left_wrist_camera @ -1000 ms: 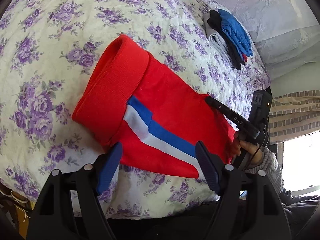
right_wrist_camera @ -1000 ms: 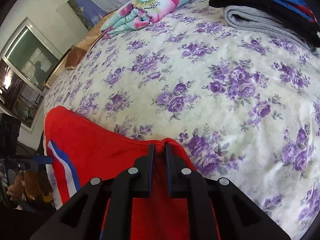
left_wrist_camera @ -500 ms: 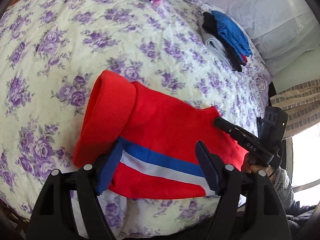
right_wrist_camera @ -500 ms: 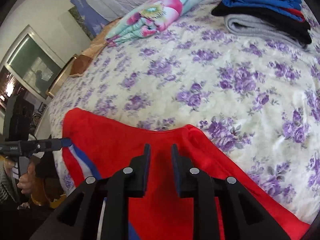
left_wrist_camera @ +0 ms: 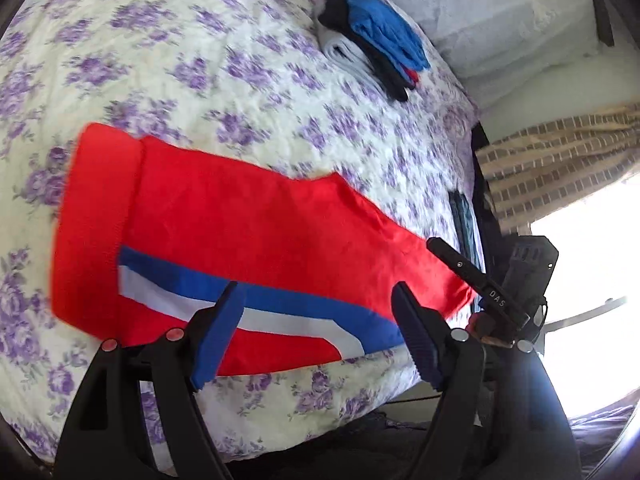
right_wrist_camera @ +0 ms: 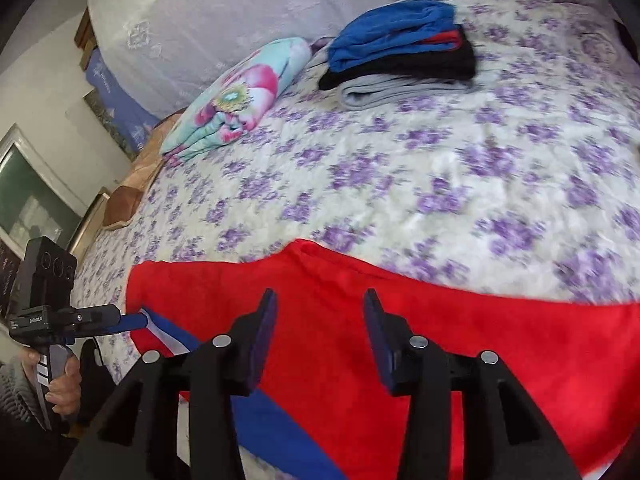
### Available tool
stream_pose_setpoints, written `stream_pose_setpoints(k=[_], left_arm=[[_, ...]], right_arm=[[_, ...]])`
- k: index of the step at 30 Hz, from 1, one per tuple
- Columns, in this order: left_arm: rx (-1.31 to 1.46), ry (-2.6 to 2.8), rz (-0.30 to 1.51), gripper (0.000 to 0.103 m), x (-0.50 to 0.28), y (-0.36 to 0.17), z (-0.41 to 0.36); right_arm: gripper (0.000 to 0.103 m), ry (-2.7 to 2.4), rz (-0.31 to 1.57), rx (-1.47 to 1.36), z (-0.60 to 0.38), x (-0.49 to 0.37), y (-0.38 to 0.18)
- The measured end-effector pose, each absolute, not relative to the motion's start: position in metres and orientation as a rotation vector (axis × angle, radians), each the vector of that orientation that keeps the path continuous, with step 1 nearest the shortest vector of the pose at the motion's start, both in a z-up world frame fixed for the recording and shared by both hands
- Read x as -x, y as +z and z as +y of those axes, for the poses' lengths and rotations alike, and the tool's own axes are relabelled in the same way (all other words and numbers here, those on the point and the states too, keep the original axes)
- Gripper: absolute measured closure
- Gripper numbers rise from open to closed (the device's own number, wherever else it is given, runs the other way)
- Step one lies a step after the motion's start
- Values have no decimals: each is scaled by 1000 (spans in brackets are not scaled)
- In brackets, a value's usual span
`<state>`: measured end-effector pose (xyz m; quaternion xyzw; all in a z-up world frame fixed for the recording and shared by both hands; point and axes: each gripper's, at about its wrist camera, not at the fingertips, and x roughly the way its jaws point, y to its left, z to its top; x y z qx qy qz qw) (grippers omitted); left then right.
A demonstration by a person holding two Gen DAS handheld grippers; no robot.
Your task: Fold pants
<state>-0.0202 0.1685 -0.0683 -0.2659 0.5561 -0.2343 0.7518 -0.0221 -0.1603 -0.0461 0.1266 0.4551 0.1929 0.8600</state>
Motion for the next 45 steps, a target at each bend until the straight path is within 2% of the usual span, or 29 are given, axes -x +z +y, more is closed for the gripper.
stream_pose_setpoints(k=[4, 6, 7, 11, 15, 22, 30, 34, 35, 37, 38, 40, 45], left_arm=[[491, -527, 1325, 29, 12, -100, 142], [460, -478, 1355, 30, 10, -114, 137], [469, -467, 1349, 30, 11, -116, 137], [511, -359, 1330, 30, 14, -109, 131], [525, -362, 1286, 30, 12, -90, 111], [410, -409, 1258, 29, 5, -71, 41], [316, -395, 1300, 29, 8, -77, 8], [300, -411, 1309, 29, 8, -78, -4], [284, -423, 1305, 29, 6, -76, -10], [259, -439, 1291, 29, 2, -73, -23], [250, -453, 1282, 29, -2, -72, -31], [227, -471, 1273, 29, -8, -73, -47], [33, -405, 1291, 29, -14, -100, -81]], right_arm=[[43, 213, 977, -338, -217, 68, -66], [44, 111, 1055, -343, -245, 75, -96], [52, 105, 1094, -360, -257, 76, -111], [52, 200, 1030, -386, -282, 89, -94], [41, 168, 885, -471, -339, 119, -62], [38, -41, 811, -929, -464, 156, -106], [36, 34, 716, -1118, -481, 134, -137], [36, 43, 698, -1123, -477, 121, -138], [37, 46, 698, -1112, -475, 118, -137], [68, 52, 686, -1085, -472, 114, -133], [73, 51, 680, -1078, -472, 114, -132], [78, 42, 667, -1071, -472, 115, -130], [79, 35, 678, -976, -466, 116, -115]])
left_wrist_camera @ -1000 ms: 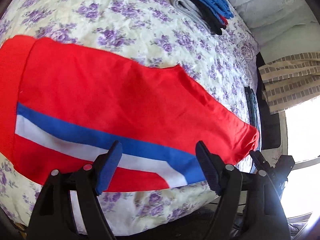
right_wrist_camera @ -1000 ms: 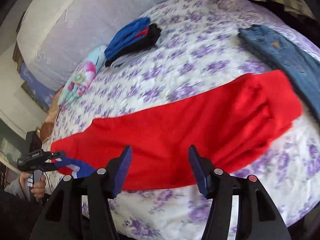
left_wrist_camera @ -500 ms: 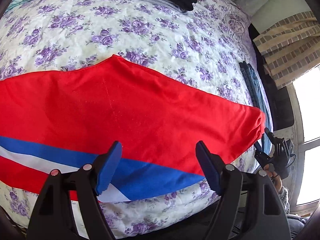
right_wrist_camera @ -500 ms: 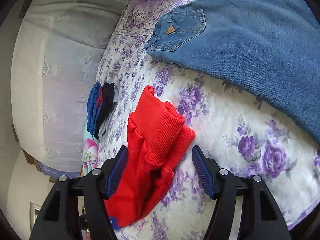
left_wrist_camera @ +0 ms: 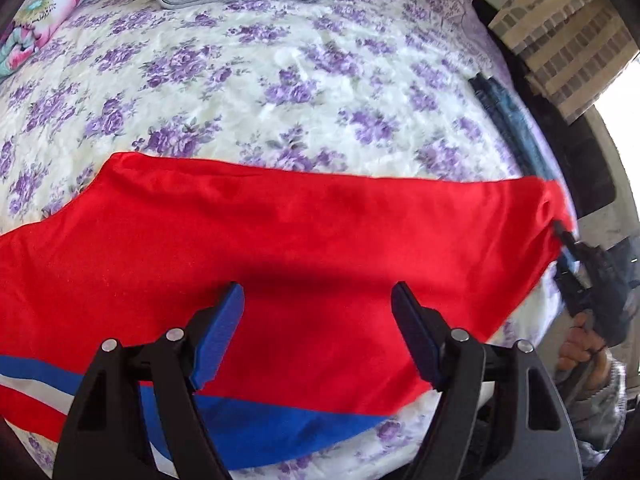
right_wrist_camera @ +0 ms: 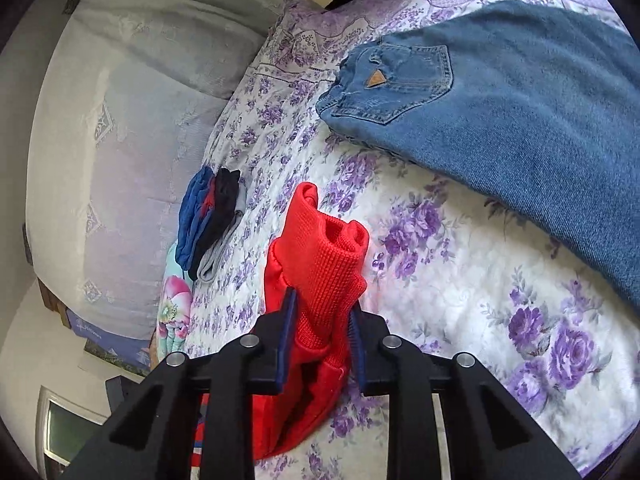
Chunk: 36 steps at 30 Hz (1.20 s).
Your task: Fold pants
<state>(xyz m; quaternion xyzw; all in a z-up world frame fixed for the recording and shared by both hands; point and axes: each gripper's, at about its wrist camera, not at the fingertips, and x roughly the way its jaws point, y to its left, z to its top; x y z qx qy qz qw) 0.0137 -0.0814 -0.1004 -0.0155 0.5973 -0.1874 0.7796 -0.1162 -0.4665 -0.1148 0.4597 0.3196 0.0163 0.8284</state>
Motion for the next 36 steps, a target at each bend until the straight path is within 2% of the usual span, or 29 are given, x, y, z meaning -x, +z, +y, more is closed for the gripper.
stream_pose_setpoints(k=[2, 3, 6, 10, 14, 23, 29, 36], left_arm=[[-22, -385, 1296, 27, -14, -114, -85], [-31, -394, 1286, 20, -14, -115, -86], [-72, -393, 1270, 20, -12, -112, -92], [35, -438, 1184, 20, -4, -82, -69], [149, -350, 1133, 19, -2, -60, -11], [512, -103, 1102, 19, 35, -53, 149], [593, -28, 1059, 19, 64, -48, 206], [649, 28, 1065, 19, 87, -59, 243]], right_arm=[[79, 37, 686, -931, -463, 117, -106], [79, 37, 691, -907, -462, 116, -103], [80, 37, 690, -836, -453, 115, -88], [80, 37, 673, -765, -443, 114, -68], [81, 32, 662, -686, -424, 110, -50], [85, 80, 656, -310, -326, 79, -7], [86, 187, 672, -5, -231, 61, -8], [87, 359, 693, 313, -131, 68, -40]])
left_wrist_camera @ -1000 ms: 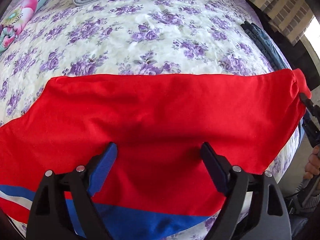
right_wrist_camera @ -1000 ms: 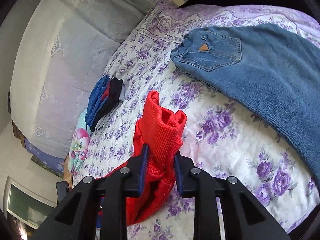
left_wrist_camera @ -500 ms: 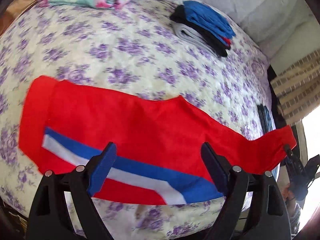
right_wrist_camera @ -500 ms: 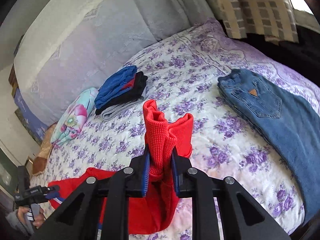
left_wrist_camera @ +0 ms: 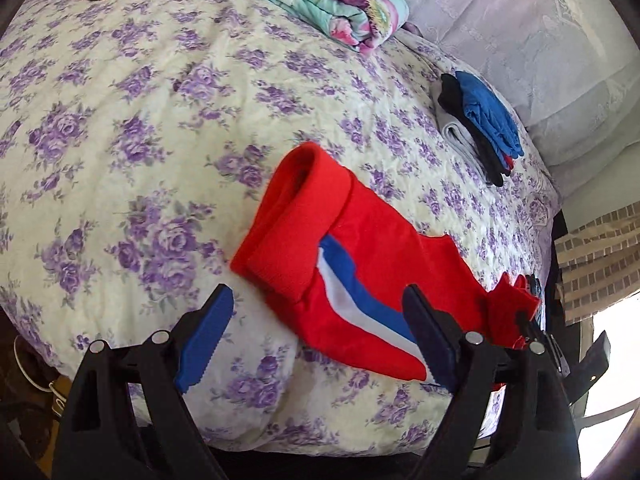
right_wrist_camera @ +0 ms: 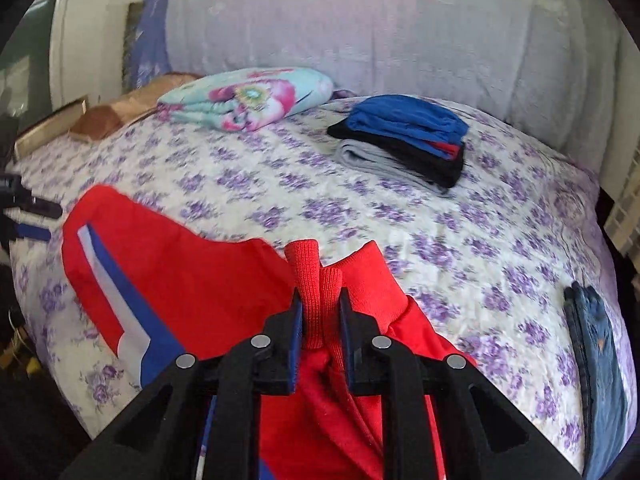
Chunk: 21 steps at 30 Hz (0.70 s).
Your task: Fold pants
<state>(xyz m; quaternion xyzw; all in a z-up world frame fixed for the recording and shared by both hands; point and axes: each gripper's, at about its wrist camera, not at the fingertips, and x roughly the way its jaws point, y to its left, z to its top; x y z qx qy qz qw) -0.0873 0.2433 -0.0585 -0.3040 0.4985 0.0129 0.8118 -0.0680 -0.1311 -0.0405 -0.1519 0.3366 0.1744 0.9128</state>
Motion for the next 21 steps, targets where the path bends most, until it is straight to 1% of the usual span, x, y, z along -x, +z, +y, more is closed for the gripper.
stream_pose_setpoints(k=[5, 7, 8, 9, 10, 13, 16, 18, 21], left_arm=[[677, 49, 1093, 19, 99, -71, 255], [684, 49, 1106, 19, 100, -75, 255], [686, 46, 1112, 19, 100, -77, 254], [686, 43, 1116, 19, 100, -78, 253], [685, 40, 1119, 19, 99, -79, 252], [679, 32, 1121, 19, 98, -79, 247], [686, 29, 1127, 19, 97, -81, 243], [683, 25, 1136, 19, 97, -84, 239], [673, 20, 1147, 19, 98, -85, 234]], right_arm=[[86, 461, 752, 497, -100, 84, -73], [79, 503, 815, 533, -94, 87, -85], [75, 522, 818, 546, -94, 92, -86], [61, 551, 818, 534, -95, 97, -82], [59, 577, 827, 506, -98, 100, -75], [59, 617, 805, 350, -111, 107, -46], [61, 513, 763, 204, -133, 97, -24], [64, 418, 780, 162, -140, 77, -24], [65, 357, 866, 151, -134, 49, -45]])
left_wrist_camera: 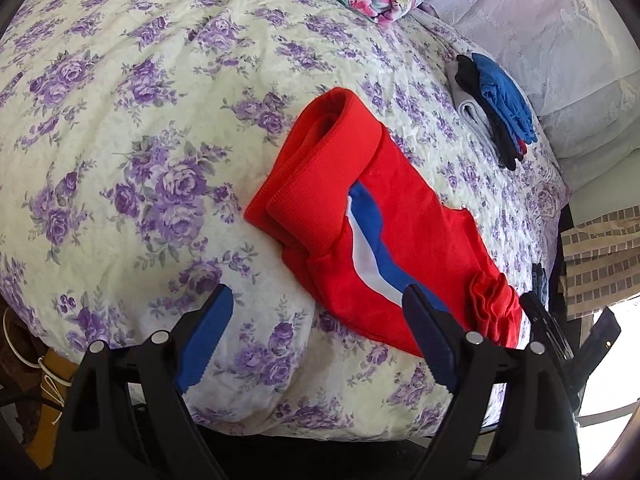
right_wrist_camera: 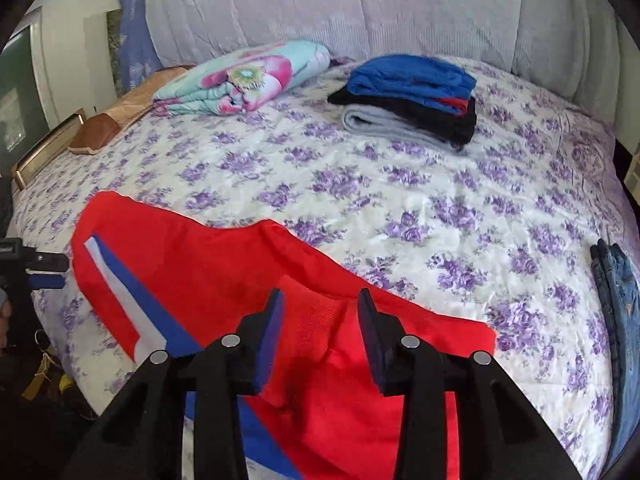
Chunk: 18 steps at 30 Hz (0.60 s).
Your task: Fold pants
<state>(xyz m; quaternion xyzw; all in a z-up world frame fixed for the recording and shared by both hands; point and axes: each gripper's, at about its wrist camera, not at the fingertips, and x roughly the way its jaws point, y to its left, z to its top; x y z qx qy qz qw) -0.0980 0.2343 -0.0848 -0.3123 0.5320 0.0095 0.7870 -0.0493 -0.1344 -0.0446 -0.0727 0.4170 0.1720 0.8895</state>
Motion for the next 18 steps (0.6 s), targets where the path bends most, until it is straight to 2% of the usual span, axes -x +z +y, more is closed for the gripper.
stream_pose_setpoints(k=[4, 9, 11, 12, 13, 15, 18], left_arm=[[673, 17, 1162, 19, 101, -88, 232], [713, 2, 1151, 19, 96, -94, 233], [721, 1, 1134, 19, 90, -97, 233], [725, 1, 1127, 19, 87, -98, 234], [733, 3, 1116, 19, 83, -100, 235], [760, -4, 1095, 19, 78, -103, 237], [777, -11, 1081, 19, 69, -106, 240]], right_arm=[[59, 326, 975, 220, -118, 40, -90], [59, 339, 930, 177, -127, 44, -75], [54, 366, 845, 145, -135, 56, -57], [43, 373, 830, 157, -135, 60, -55], [36, 372, 854, 181, -134, 61, -58], [36, 377, 1000, 216, -132, 56, -84], [36, 379, 1001, 162, -139, 59, -87]])
